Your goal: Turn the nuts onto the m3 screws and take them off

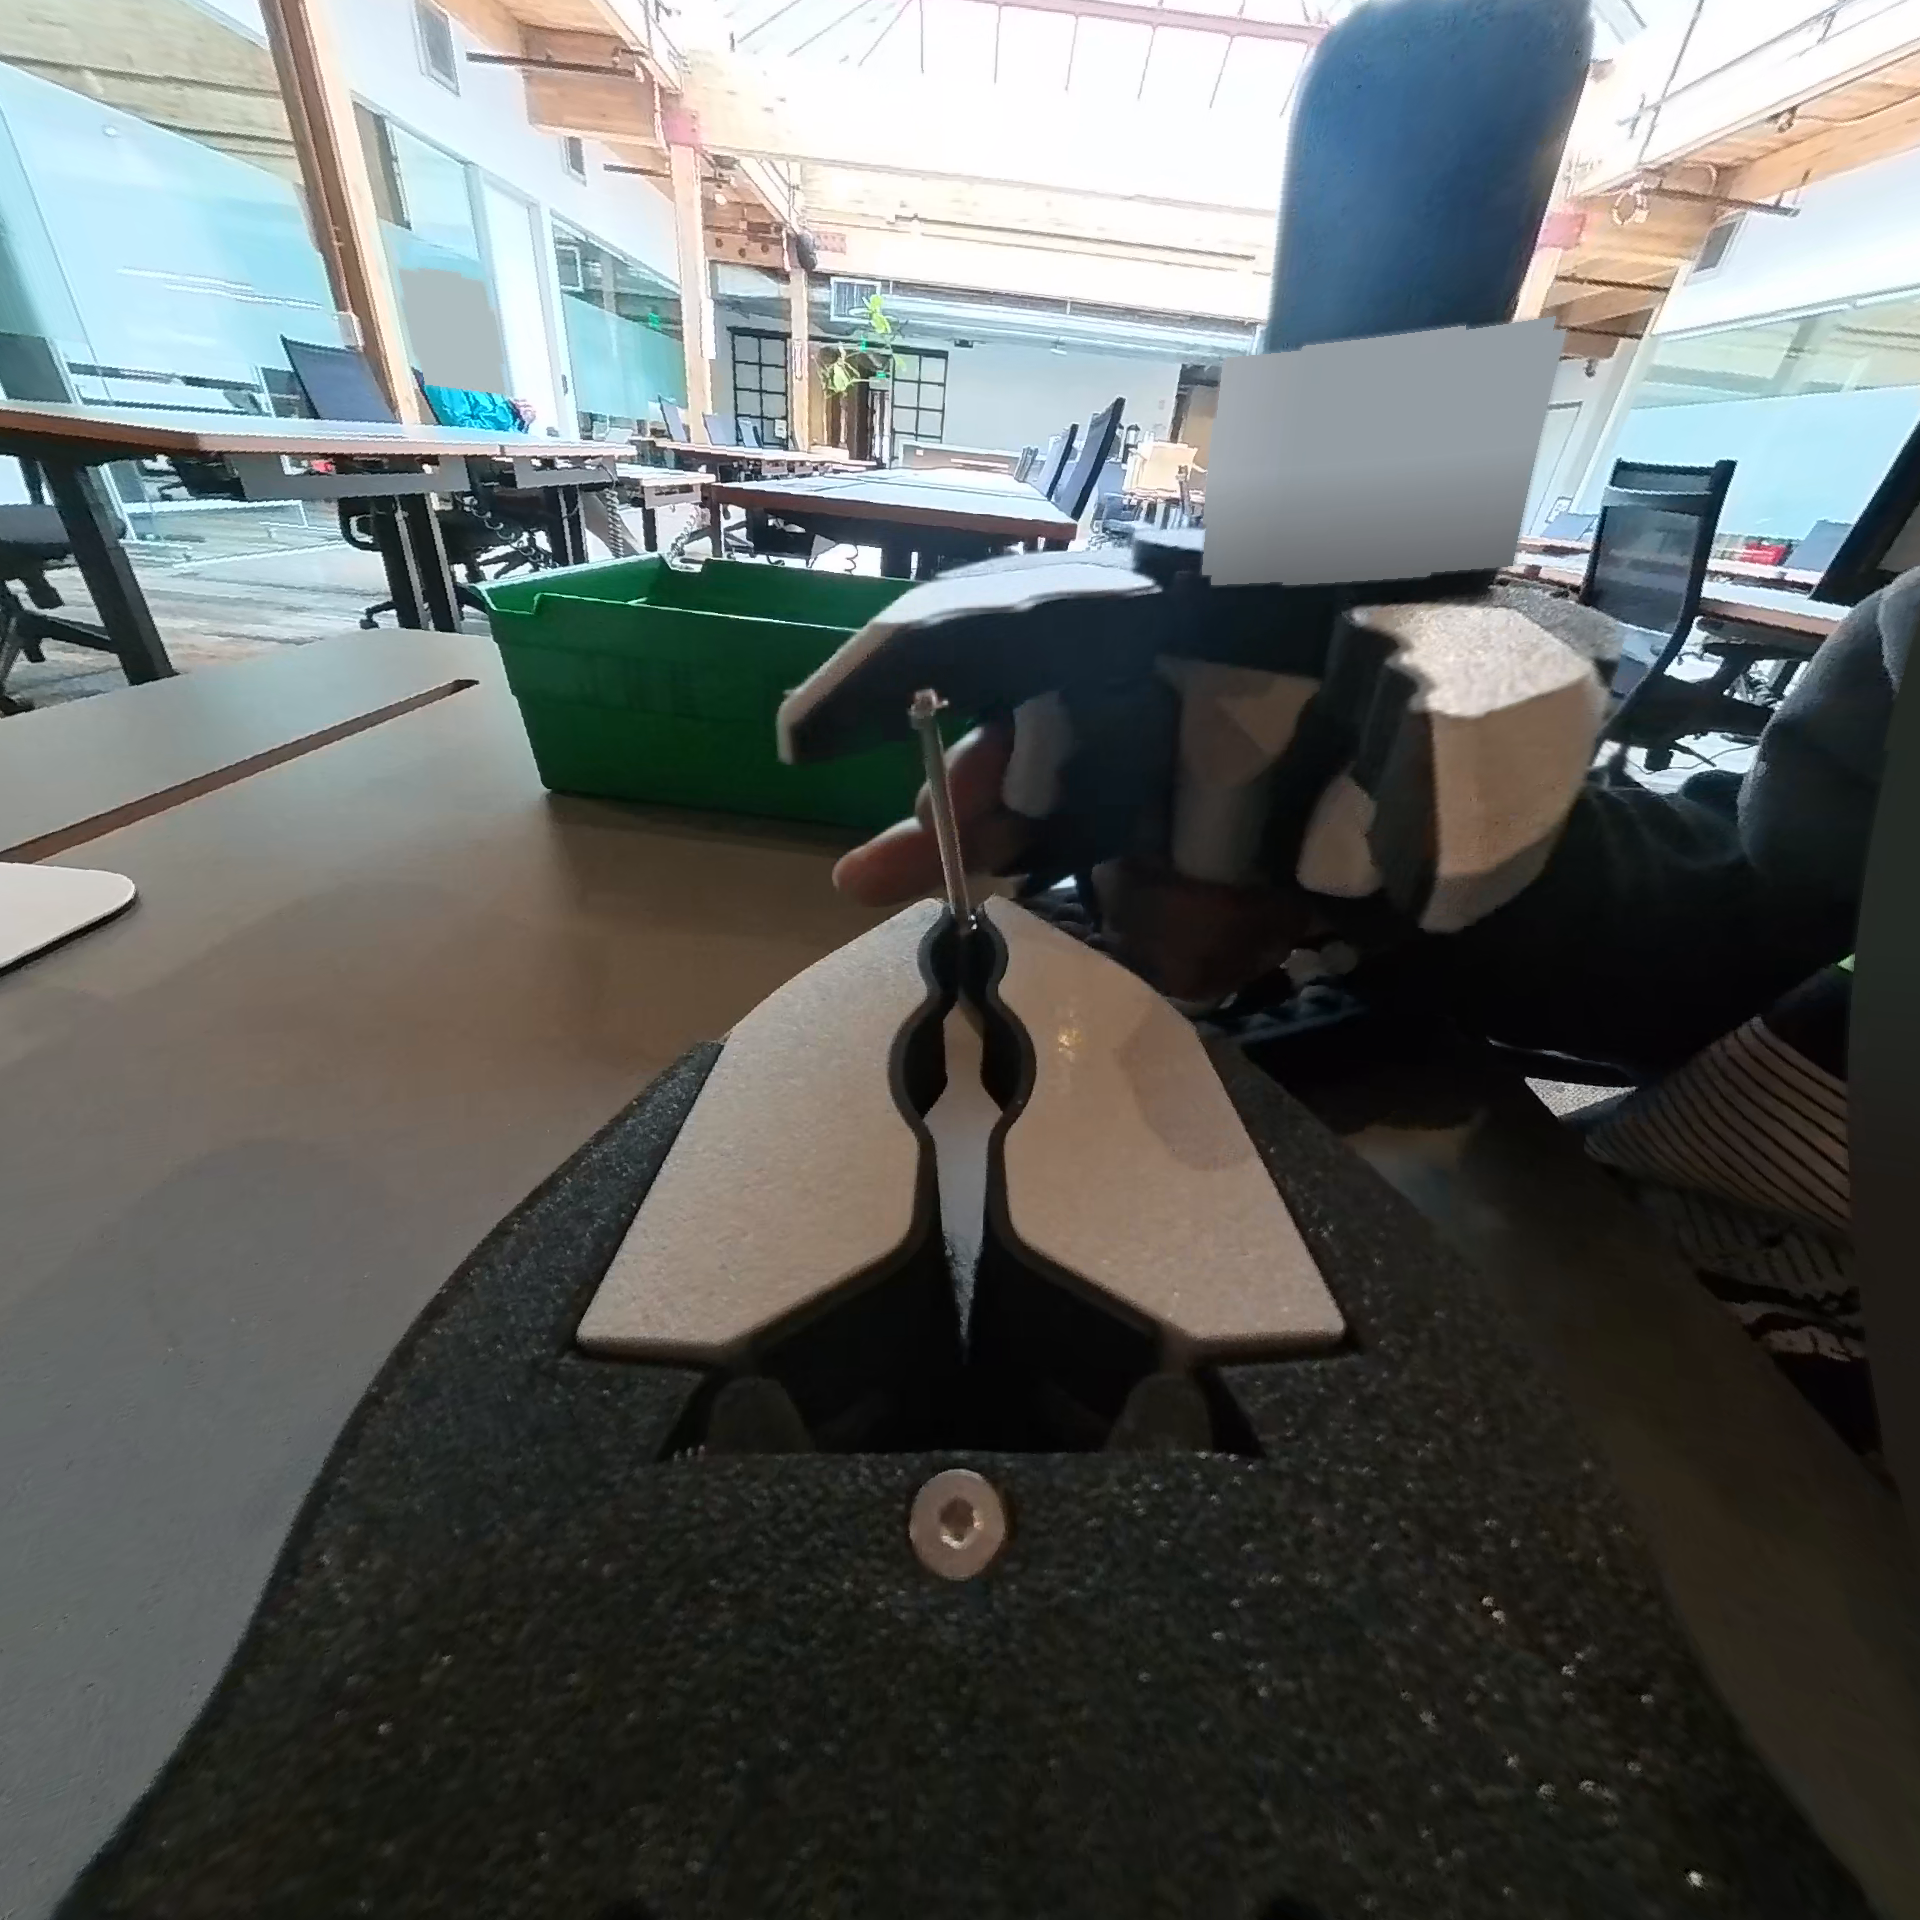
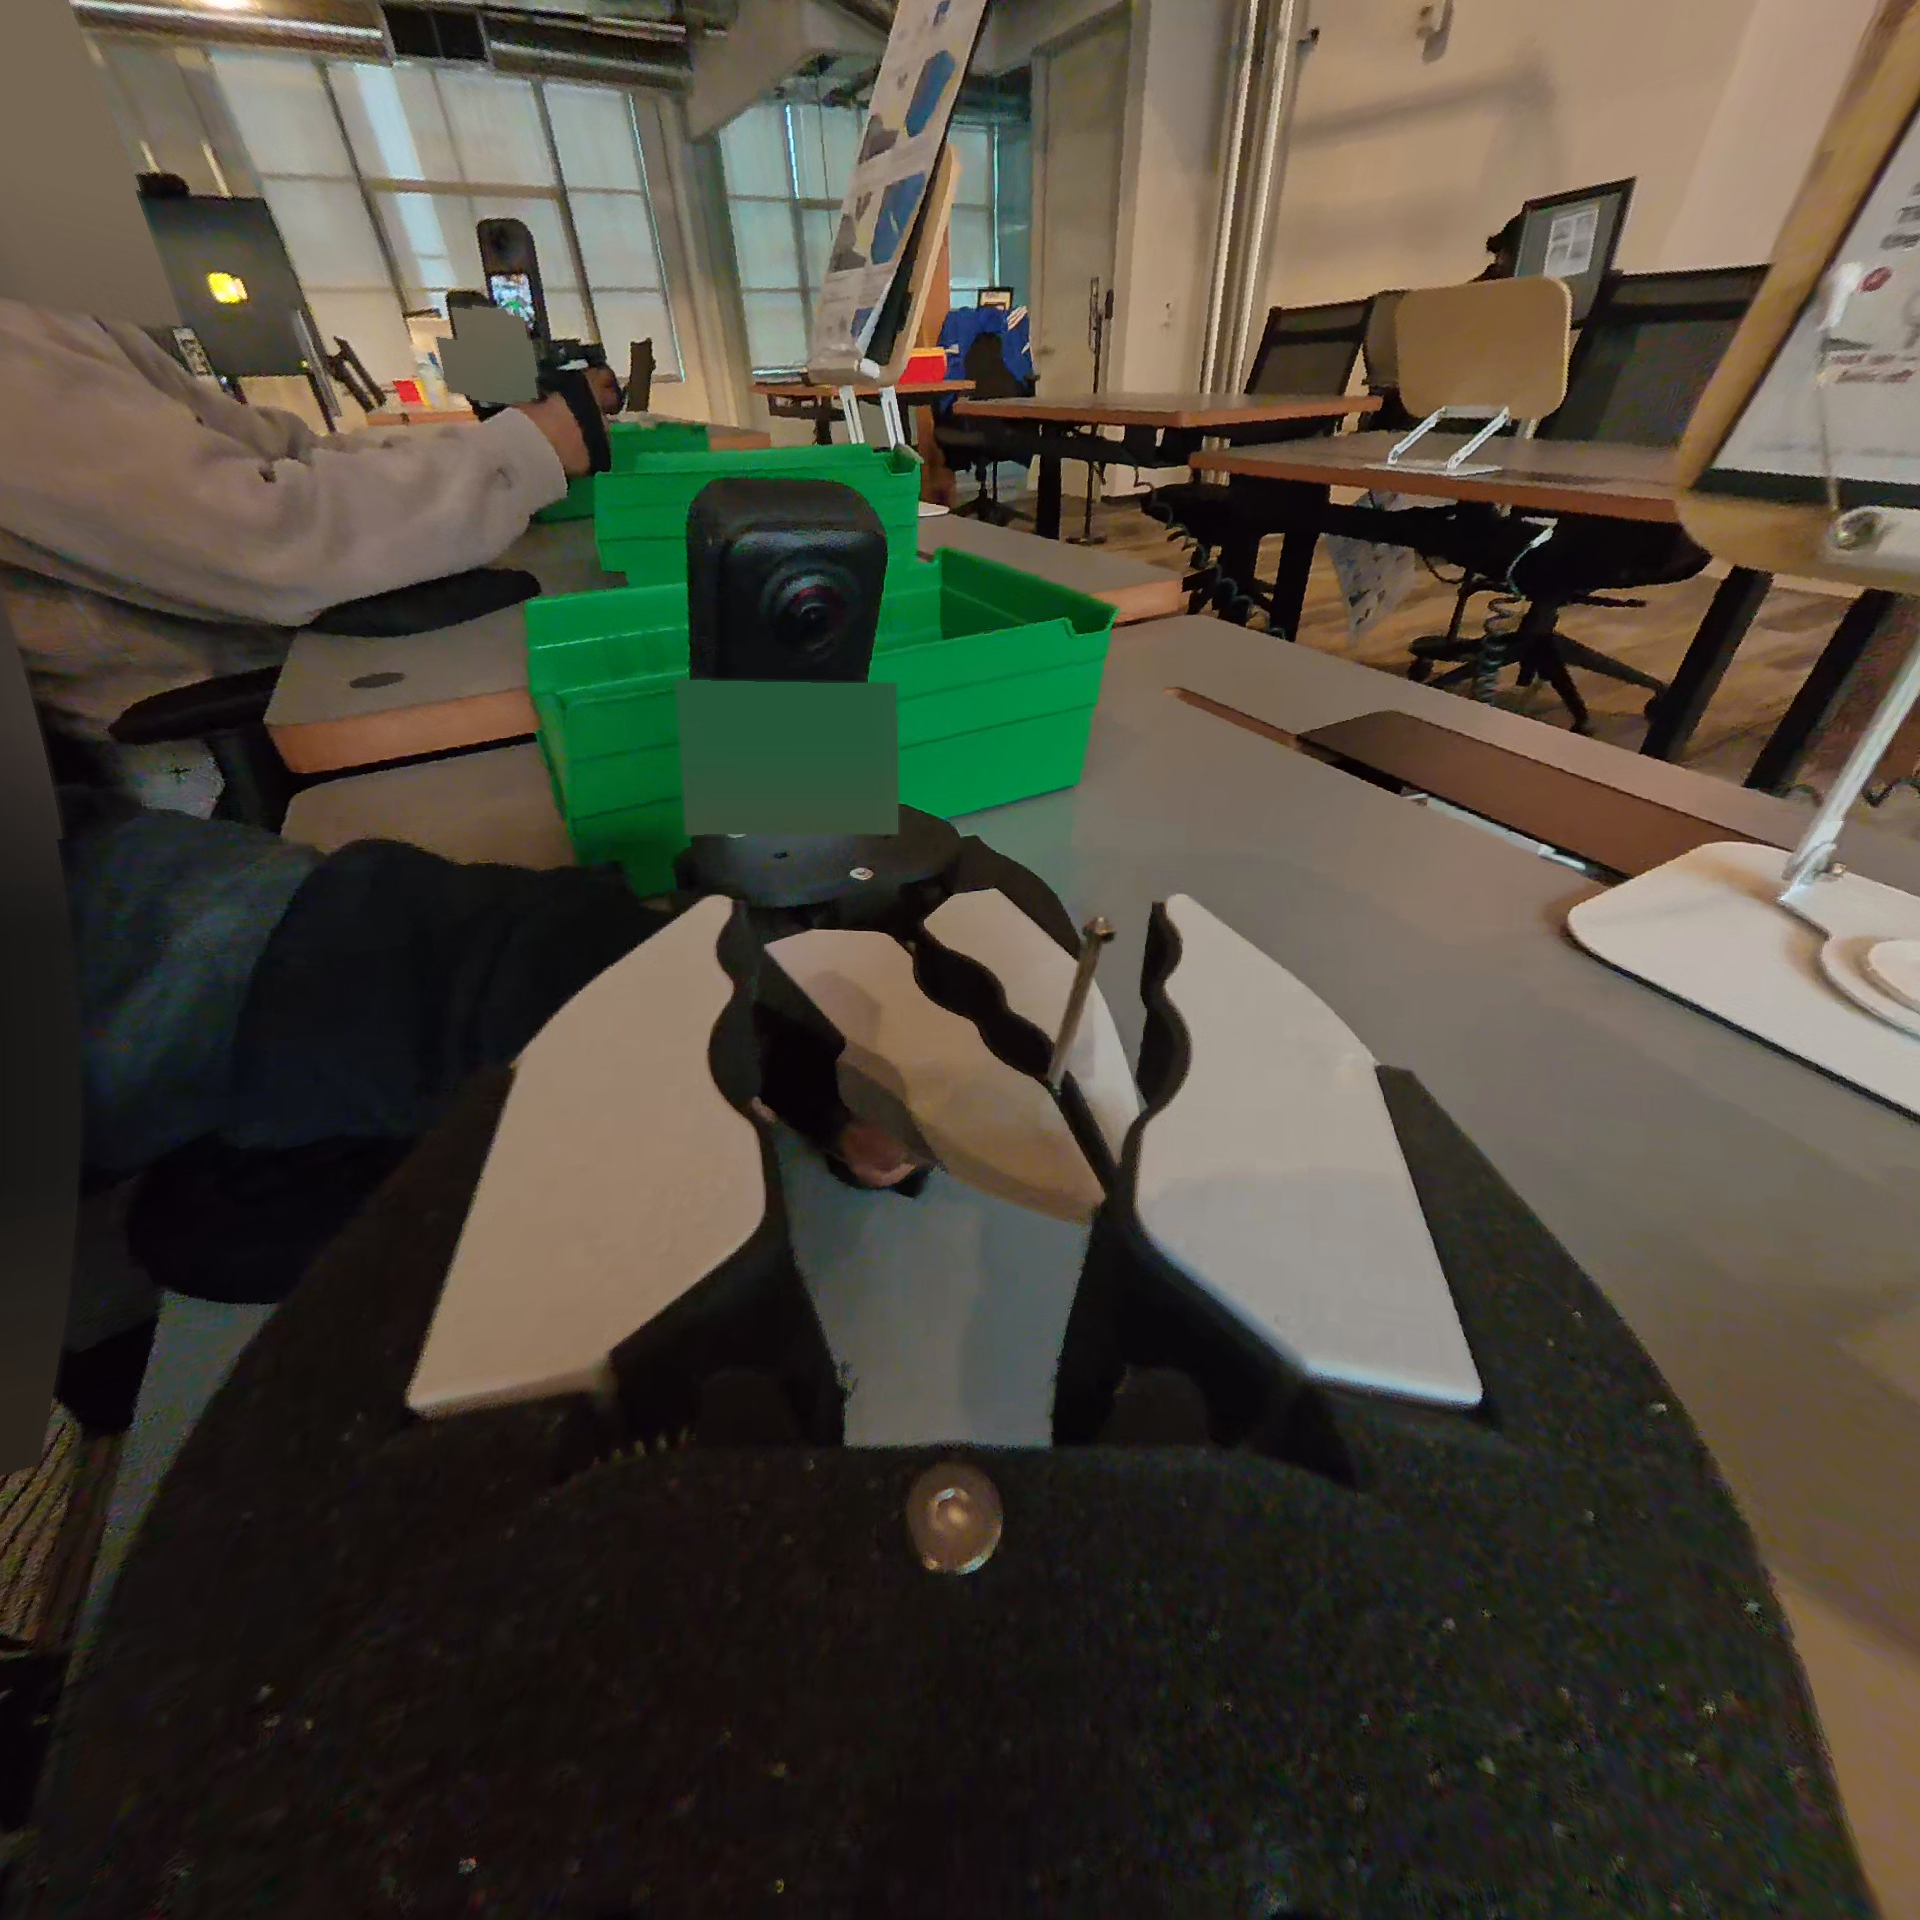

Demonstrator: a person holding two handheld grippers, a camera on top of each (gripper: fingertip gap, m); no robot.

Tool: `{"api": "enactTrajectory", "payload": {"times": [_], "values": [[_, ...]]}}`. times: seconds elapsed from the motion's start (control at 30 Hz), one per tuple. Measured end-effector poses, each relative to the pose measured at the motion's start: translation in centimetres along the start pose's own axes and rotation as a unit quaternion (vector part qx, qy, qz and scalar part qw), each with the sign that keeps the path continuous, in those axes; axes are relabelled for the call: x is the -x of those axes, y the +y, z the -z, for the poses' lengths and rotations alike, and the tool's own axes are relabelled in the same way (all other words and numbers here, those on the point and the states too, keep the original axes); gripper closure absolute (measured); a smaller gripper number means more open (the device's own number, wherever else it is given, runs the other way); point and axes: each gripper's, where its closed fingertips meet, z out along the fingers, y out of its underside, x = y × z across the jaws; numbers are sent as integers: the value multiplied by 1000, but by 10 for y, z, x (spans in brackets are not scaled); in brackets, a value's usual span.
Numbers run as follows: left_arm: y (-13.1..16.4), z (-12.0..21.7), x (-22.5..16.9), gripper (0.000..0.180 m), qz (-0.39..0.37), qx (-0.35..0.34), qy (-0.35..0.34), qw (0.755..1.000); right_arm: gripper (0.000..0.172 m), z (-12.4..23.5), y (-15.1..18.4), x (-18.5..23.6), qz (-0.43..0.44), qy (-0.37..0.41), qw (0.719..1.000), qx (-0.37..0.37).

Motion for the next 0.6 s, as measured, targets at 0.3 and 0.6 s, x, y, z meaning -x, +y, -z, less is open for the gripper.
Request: {"api": "enactTrajectory", "payload": {"times": [0.3, 0.6], "values": [[0, 0, 2, 180, 3, 0, -7, 1000, 109, 3, 0, 6, 15, -1, 1000, 6], [-1, 1, 2, 180, 3, -3, -7, 1000, 164, 30, -11, -9, 34, 60, 997, -29]]}}
